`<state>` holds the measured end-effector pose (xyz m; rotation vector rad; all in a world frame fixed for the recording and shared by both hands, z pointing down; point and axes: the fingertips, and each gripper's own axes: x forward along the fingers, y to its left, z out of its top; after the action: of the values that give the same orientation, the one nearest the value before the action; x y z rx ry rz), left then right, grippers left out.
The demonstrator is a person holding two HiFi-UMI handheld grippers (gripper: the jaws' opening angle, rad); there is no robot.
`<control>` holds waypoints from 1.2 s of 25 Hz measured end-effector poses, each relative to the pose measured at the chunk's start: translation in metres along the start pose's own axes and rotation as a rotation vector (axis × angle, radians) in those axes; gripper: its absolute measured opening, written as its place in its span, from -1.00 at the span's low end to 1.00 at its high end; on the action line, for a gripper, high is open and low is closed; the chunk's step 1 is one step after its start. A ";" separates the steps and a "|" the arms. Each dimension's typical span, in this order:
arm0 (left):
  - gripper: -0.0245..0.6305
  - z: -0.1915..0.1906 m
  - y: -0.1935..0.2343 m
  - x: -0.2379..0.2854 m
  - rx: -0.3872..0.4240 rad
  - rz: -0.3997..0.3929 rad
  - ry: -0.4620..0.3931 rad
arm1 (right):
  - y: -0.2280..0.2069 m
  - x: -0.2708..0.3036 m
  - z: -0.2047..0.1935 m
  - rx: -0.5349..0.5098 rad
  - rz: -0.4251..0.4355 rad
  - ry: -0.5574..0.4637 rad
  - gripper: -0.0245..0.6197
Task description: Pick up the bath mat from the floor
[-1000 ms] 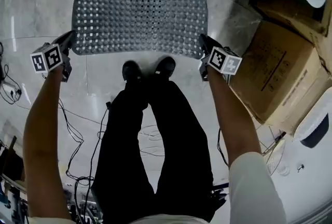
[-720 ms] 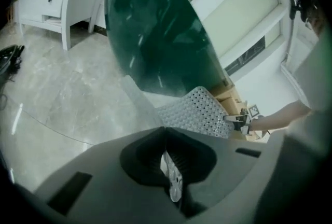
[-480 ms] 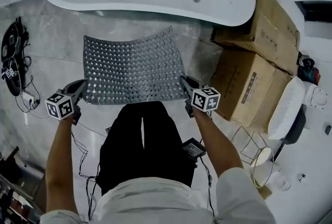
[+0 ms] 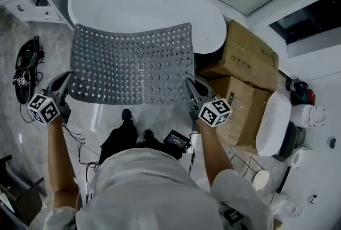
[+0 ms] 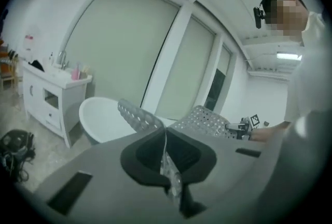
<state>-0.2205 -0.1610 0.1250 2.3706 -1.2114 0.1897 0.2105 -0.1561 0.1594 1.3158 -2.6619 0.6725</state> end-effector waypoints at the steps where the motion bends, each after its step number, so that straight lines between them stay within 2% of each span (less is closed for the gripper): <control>1: -0.89 0.019 -0.021 -0.005 0.037 -0.008 -0.030 | 0.010 -0.011 0.020 -0.037 0.014 -0.031 -0.81; 4: -0.89 0.069 -0.082 -0.022 0.106 -0.031 -0.135 | 0.040 -0.045 0.077 -0.147 0.050 -0.132 -0.81; 7: -0.89 0.111 -0.131 -0.041 0.153 -0.069 -0.224 | 0.071 -0.078 0.130 -0.209 0.076 -0.244 -0.81; 9: -0.89 0.128 -0.161 -0.054 0.157 -0.103 -0.267 | 0.089 -0.103 0.153 -0.216 0.090 -0.300 -0.81; 11: -0.89 0.137 -0.191 -0.066 0.127 -0.157 -0.307 | 0.101 -0.131 0.164 -0.199 0.110 -0.339 -0.81; 14: -0.89 0.143 -0.228 -0.080 0.051 -0.242 -0.379 | 0.106 -0.169 0.166 -0.166 0.131 -0.390 -0.81; 16: -0.89 0.144 -0.252 -0.091 0.047 -0.280 -0.407 | 0.107 -0.191 0.159 -0.169 0.111 -0.403 -0.81; 20: -0.89 0.127 -0.278 -0.117 0.099 -0.296 -0.371 | 0.122 -0.228 0.136 -0.196 0.055 -0.402 -0.81; 25: -0.89 0.104 -0.291 -0.149 0.183 -0.301 -0.324 | 0.167 -0.254 0.114 -0.246 0.007 -0.391 -0.81; 30: -0.89 0.082 -0.292 -0.194 0.204 -0.324 -0.326 | 0.220 -0.271 0.094 -0.268 -0.036 -0.391 -0.81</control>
<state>-0.1125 0.0883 -0.1106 2.8177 -0.9566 -0.1952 0.2184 0.1189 -0.0748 1.5403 -2.8760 0.0458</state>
